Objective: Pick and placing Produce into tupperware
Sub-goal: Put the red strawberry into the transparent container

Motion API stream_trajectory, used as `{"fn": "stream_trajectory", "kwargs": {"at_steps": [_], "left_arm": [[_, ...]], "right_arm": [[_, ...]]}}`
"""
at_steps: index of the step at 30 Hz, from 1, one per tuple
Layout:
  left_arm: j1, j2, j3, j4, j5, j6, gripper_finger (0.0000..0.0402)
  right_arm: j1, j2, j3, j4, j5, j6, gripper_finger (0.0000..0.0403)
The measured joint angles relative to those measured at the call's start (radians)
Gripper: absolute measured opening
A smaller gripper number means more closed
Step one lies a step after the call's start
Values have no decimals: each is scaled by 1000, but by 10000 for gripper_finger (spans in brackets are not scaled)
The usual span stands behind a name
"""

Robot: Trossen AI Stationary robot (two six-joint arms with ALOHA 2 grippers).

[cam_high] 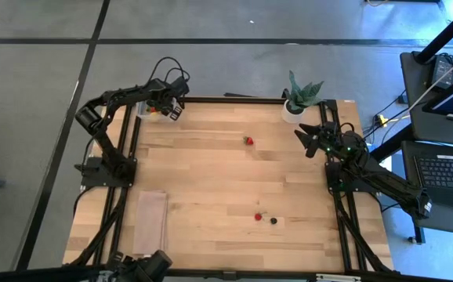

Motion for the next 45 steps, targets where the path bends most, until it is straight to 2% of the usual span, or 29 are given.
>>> {"fn": "stream_trajectory", "kwargs": {"at_steps": [7,15,21,25,28,31,35,41,45], "left_arm": [[-66,-71,21,-3,5,44,134],[-241,-291,104,93,1,52,124],[-419,-479,105,249,42,54,118],[-533,-543,105,332,154,108,113],[-601,-547,105,384,229,150,110],[-656,-547,66,508,240,175,107],[-711,-546,-92,826,253,207,102],[-729,-544,-367,1240,359,202,95],[-744,-547,-479,1426,364,201,89]], "right_arm": [[0,0,0,0,0,0,269],[0,0,0,4,-13,1,269],[0,1,47,34,-342,-47,269],[0,36,152,-104,-366,-80,269],[0,103,242,-175,-366,-129,269],[0,205,337,-231,-368,-169,269],[21,377,471,-279,-391,-247,269],[102,658,637,-347,-389,-404,269],[141,845,711,-410,-314,-510,269]]}}
